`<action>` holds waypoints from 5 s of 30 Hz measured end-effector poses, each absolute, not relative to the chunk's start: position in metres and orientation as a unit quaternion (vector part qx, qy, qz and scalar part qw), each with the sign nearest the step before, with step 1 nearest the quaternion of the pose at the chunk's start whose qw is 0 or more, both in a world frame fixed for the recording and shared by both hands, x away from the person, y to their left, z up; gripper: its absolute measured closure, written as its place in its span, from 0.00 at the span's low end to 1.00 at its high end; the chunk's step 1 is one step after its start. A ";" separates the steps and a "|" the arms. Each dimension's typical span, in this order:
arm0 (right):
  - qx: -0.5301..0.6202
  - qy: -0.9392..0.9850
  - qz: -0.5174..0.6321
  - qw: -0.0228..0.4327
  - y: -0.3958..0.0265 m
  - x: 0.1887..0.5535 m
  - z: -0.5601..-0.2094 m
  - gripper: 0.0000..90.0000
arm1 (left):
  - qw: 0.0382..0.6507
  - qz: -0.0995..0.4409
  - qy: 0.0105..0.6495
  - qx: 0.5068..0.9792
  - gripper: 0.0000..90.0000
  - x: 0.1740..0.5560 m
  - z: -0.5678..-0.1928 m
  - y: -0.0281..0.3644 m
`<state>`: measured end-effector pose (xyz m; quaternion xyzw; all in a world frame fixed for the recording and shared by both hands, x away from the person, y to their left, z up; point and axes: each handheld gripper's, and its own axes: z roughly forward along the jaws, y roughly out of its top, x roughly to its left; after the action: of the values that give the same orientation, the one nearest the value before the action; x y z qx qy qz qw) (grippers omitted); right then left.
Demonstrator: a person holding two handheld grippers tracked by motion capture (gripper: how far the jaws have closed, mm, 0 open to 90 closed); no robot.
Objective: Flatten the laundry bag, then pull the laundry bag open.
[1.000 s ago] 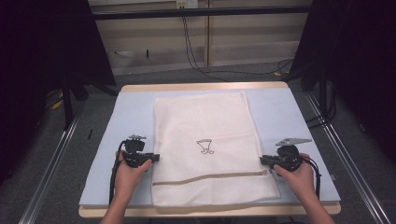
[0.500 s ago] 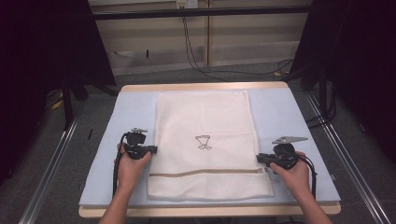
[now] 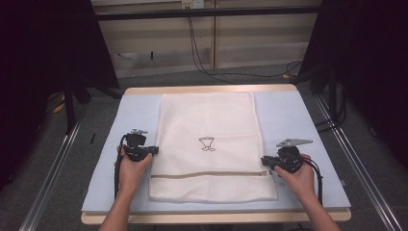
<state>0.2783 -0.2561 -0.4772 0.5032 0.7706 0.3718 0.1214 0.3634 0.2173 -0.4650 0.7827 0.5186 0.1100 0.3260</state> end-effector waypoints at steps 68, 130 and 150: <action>0.445 0.788 0.392 0.167 -0.273 0.242 -0.463 1.00 | 0.419 -0.035 0.367 0.830 0.38 0.314 -0.430 0.066; 0.438 0.814 0.357 0.138 -0.256 0.240 -0.476 1.00 | 0.374 -0.210 0.431 0.794 0.79 0.308 -0.482 -0.045; 0.418 0.827 0.345 0.152 -0.253 0.238 -0.477 1.00 | 0.368 -0.245 0.466 0.767 0.97 0.310 -0.488 -0.056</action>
<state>0.2384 -0.2527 -0.4774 0.4181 0.8265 0.3447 0.1523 0.3101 -0.0562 -0.4878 0.7665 0.4662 -0.2447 0.3677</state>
